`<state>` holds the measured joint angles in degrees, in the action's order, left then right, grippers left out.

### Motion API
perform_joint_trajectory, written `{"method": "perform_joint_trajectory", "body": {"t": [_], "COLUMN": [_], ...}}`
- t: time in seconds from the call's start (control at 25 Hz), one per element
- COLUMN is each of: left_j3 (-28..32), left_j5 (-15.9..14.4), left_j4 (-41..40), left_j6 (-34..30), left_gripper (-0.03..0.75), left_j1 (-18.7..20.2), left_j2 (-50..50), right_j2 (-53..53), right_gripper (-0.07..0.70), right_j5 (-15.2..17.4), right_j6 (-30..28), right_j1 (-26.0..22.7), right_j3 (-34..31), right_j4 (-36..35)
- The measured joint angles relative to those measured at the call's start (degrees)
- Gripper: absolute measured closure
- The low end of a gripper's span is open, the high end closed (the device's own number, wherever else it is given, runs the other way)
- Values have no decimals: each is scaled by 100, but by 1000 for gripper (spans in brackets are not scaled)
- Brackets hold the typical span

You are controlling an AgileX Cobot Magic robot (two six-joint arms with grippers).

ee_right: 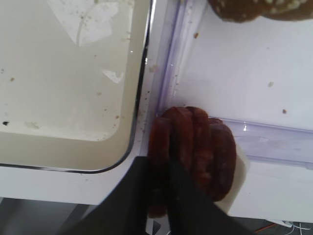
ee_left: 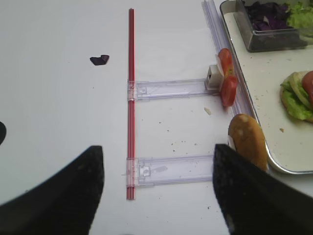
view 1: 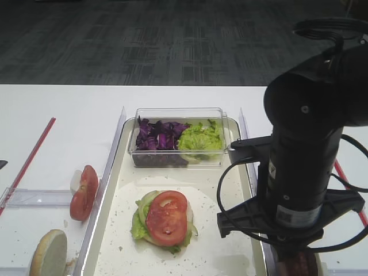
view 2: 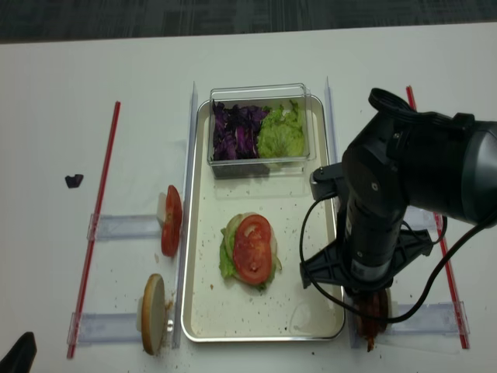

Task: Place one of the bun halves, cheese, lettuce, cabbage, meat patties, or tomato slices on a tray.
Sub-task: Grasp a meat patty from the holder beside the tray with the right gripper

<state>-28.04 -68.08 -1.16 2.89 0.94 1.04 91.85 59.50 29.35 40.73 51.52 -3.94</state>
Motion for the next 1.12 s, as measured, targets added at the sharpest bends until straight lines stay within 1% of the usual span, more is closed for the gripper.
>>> {"method": "perform_joint_trajectory", "body": {"t": [0.68,1.0,1.12], "left_j3": [0,0,0], "left_j5": [0,0,0], "left_j4": [0,0,0], "left_j6": [0,0,0], "left_gripper": [276,276,276], "left_j1": [0,0,0], "left_j2": [0,0,0], "right_j2": [-25,-198,-198], "right_gripper": [507,508,508], "right_j5": [17,147,147], "right_j6": [0,0,0], "right_j1": [0,0,0], "right_j3": [0,-2,-2], "right_j4": [44,55,55]}}
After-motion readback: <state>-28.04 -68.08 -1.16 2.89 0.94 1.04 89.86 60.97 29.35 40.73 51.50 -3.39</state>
